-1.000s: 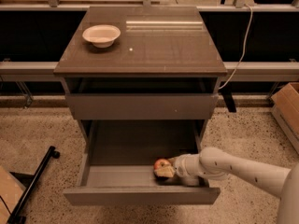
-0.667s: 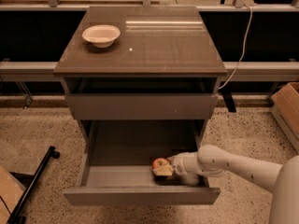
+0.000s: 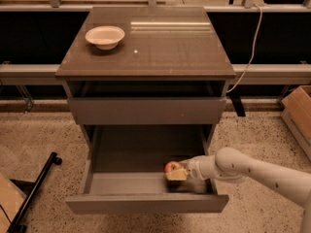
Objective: Pick apple from middle drawer and place on counter
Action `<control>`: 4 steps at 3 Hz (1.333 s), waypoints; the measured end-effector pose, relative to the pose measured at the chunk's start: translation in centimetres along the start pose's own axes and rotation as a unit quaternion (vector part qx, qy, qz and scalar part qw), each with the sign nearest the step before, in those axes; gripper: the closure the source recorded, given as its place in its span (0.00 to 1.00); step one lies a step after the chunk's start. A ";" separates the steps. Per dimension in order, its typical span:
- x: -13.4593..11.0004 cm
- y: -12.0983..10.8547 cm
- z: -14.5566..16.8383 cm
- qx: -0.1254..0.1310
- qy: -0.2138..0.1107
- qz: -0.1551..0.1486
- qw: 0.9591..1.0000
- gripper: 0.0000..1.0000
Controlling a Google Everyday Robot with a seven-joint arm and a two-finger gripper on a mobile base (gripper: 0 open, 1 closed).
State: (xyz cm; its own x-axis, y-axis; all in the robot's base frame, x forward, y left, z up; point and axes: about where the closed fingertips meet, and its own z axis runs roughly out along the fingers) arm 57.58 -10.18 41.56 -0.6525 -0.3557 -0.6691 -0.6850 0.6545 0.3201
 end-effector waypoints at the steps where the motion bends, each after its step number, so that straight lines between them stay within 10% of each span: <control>1: -2.2 0.0 -8.3 0.010 0.003 -0.008 1.000 1.00; 2: -7.3 -0.2 -18.8 0.039 0.022 -0.048 0.998 1.00; 4: -23.2 -0.7 -34.5 0.119 0.080 -0.204 0.968 1.00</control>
Offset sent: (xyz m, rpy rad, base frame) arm -0.0109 -0.1756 0.3557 -0.2557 -0.1581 0.0955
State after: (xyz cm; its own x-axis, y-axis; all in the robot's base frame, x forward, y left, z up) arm 62.06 -25.40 79.97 -0.3982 -0.7035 -0.5887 -0.8150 0.5659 -0.1249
